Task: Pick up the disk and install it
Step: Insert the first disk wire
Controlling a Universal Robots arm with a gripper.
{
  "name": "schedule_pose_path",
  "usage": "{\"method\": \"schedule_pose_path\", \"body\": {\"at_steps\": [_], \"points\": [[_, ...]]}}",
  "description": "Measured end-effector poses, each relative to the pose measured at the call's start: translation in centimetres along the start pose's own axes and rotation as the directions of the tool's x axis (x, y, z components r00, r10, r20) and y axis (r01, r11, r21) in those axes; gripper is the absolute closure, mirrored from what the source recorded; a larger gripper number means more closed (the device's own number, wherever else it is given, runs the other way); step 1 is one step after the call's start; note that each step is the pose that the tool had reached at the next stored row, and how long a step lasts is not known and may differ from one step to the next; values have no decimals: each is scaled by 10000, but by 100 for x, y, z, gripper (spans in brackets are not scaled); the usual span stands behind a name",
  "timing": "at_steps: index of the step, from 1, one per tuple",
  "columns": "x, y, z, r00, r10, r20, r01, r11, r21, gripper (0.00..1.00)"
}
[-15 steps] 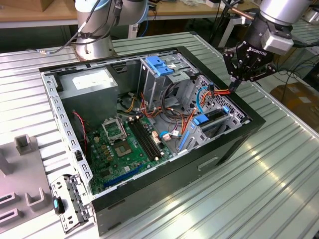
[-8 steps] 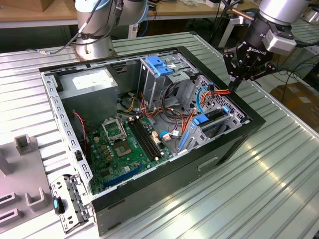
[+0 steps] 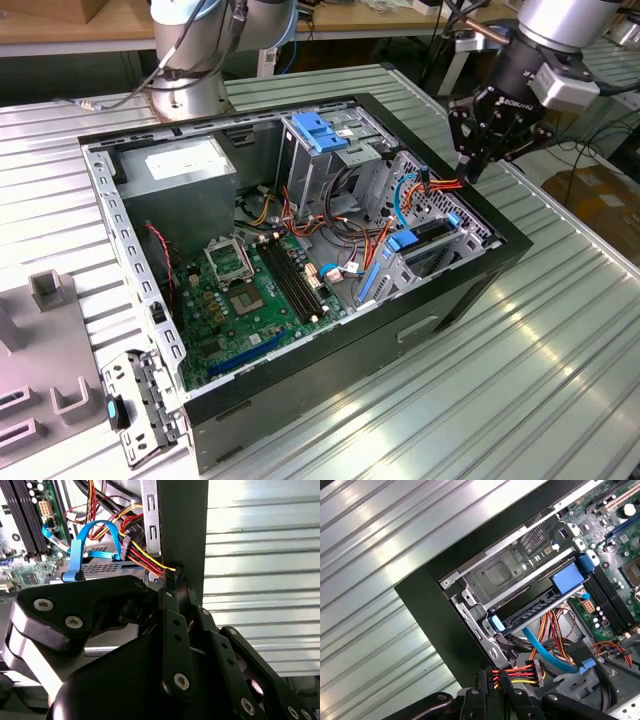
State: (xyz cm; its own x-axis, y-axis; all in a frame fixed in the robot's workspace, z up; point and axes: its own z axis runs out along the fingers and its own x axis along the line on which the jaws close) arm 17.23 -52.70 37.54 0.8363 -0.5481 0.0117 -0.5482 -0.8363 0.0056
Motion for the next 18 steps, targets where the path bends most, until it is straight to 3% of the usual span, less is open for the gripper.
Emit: {"method": "schedule_pose_path", "body": {"at_steps": [2, 10, 12, 18], "points": [[0, 0, 11, 9997, -225, 0, 225, 9997, 5, 76], [3, -7, 47, 9997, -236, -30, 236, 9997, -41, 76], [2, -8, 53, 9997, -236, -38, 235, 9997, -54, 69], [5, -11, 82, 9997, -238, -48, 237, 9997, -69, 69]]}}
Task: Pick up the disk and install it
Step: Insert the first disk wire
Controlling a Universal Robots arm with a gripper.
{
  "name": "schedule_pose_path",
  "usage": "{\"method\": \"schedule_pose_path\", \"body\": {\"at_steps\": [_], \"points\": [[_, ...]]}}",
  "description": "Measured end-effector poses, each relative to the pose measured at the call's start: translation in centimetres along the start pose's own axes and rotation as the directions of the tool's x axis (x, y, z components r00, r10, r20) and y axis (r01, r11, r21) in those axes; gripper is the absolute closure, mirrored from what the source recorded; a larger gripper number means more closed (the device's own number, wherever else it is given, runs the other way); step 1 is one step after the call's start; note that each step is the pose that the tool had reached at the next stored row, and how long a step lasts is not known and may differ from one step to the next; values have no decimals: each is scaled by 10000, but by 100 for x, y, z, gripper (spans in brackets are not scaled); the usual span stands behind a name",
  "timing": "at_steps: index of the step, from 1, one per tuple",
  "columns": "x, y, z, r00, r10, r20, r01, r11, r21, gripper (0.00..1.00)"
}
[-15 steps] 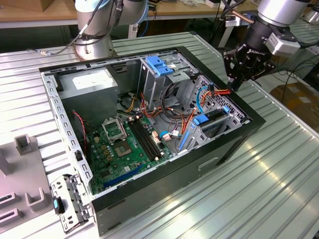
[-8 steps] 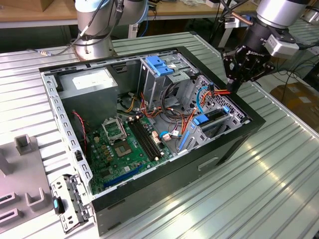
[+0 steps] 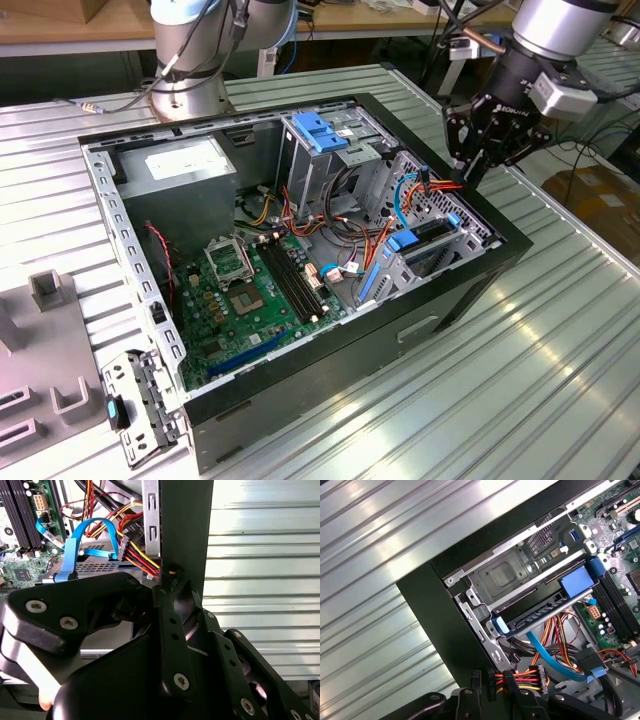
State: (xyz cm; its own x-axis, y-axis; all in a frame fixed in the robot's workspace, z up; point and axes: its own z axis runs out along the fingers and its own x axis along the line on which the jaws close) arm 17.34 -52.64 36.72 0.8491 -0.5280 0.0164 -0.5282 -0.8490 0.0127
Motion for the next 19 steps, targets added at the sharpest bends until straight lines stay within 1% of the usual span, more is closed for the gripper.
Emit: {"method": "schedule_pose_path", "body": {"at_steps": [3, 5, 6, 7, 8, 9, 15, 19], "points": [[1, 0, 3, 10000, 2, 0, -2, 10000, 0, 70], [1, 0, 4, 10000, 1, 0, -1, 10000, 0, 83], [1, -1, -1, 10000, 1, 1, -1, 10000, 1, 84], [1, 0, -20, 10000, 2, 2, -2, 10000, 3, 84], [2, 1, -54, 10000, 2, 1, -2, 10000, 1, 84], [2, 0, -59, 10000, 1, 1, -1, 10000, 1, 84], [-1, 3, -59, 10000, 1, 1, -1, 10000, 1, 84], [-33, 23, -60, 10000, 2, 0, -2, 10000, 0, 84]]}}
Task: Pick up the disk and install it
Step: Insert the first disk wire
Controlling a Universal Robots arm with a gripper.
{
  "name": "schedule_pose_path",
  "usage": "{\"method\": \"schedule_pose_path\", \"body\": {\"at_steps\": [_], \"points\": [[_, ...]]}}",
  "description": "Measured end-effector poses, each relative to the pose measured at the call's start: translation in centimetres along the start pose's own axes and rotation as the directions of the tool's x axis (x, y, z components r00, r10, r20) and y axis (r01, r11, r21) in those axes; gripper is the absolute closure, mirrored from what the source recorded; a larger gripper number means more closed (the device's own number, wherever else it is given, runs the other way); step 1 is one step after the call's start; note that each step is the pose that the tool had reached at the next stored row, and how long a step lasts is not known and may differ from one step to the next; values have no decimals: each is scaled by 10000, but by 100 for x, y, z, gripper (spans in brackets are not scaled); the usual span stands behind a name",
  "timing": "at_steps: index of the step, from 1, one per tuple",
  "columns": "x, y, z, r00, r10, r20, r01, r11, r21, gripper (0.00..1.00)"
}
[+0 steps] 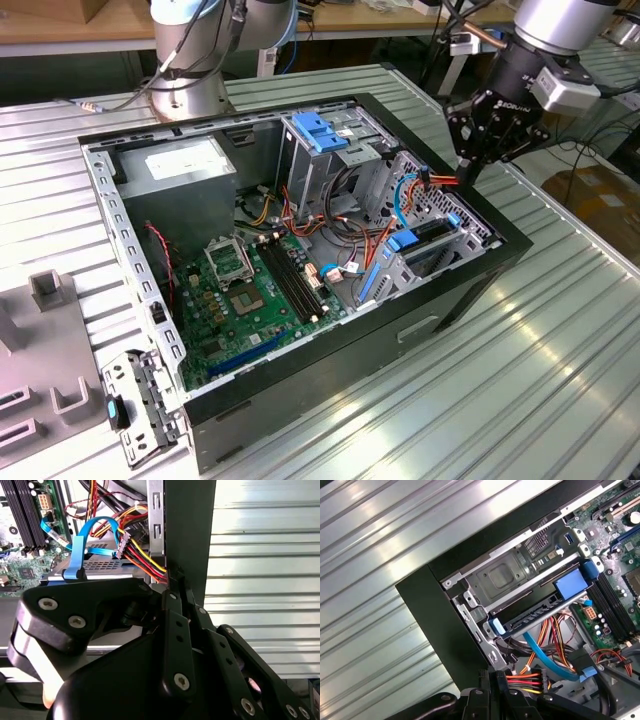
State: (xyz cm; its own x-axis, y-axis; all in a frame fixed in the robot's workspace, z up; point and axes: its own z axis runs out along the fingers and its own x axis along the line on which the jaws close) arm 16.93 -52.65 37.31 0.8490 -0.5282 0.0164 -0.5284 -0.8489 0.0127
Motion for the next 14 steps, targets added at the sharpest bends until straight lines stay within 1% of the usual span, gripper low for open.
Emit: {"method": "schedule_pose_path", "body": {"at_steps": [14], "points": [[-30, 18, 0, 10000, -1, 0, 1, 10000, 0, 84]]}}
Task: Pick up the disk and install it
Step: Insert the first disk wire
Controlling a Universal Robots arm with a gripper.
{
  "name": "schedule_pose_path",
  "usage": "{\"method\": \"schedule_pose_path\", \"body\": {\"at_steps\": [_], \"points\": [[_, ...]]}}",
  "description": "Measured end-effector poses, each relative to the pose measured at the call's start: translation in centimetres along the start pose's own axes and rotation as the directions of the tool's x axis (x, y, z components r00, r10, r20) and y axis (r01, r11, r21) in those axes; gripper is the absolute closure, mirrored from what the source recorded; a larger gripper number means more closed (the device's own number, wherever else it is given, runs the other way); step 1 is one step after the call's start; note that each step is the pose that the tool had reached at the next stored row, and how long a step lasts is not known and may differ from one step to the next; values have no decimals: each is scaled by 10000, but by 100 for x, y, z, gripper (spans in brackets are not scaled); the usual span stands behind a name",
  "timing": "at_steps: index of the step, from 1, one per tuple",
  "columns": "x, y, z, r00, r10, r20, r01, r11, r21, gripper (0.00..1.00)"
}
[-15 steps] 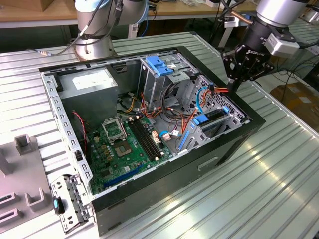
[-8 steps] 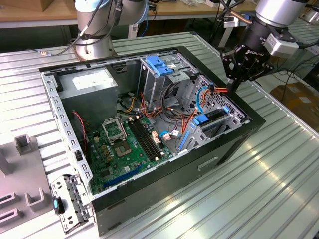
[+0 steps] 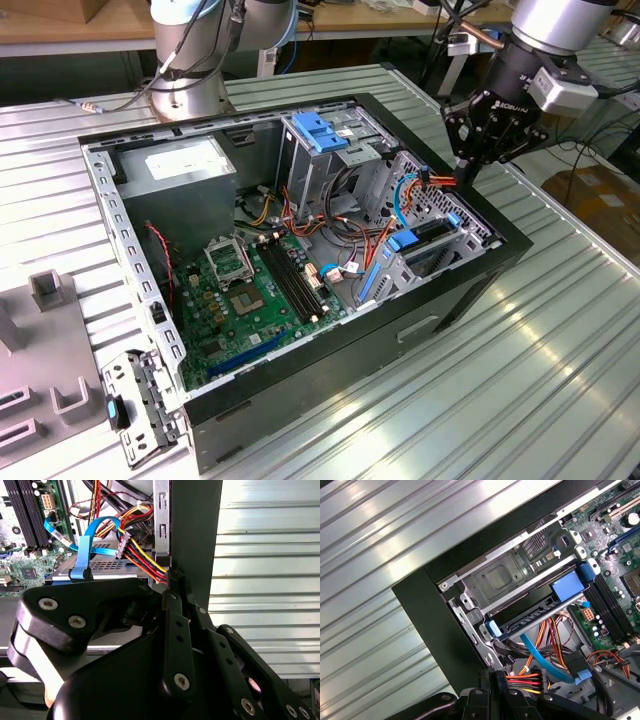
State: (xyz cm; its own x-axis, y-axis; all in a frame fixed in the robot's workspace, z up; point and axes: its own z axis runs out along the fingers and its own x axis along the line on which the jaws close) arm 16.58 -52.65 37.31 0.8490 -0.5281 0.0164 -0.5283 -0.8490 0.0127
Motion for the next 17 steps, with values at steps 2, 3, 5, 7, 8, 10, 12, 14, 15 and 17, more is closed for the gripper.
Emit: {"method": "schedule_pose_path", "body": {"at_steps": [2, 3, 5, 7, 8, 10, 12, 14, 15, 17], "points": [[-1, 0, 0, 10000, 11, 0, -11, 10000, 1, 84], [0, 0, 0, 10000, 28, 0, -28, 10000, 0, 84], [-1, 1, 0, 10000, 71, 1, -71, 10000, -1, 84], [-4, 3, 1, 10000, 87, 2, -87, 10000, -1, 84], [-5, 3, 0, 10000, 92, 1, -92, 10000, -1, 84], [-7, 4, 1, 9999, 102, 2, -102, 9999, -1, 84], [-8, 5, 1, 9999, 114, 2, -114, 9999, -2, 84], [-11, 6, 1, 9999, 135, 2, -135, 9999, -2, 84], [-13, 8, 1, 9999, 148, 3, -148, 9999, -2, 84], [-24, 14, 0, 9999, 156, 2, -156, 9999, -2, 84]]}}
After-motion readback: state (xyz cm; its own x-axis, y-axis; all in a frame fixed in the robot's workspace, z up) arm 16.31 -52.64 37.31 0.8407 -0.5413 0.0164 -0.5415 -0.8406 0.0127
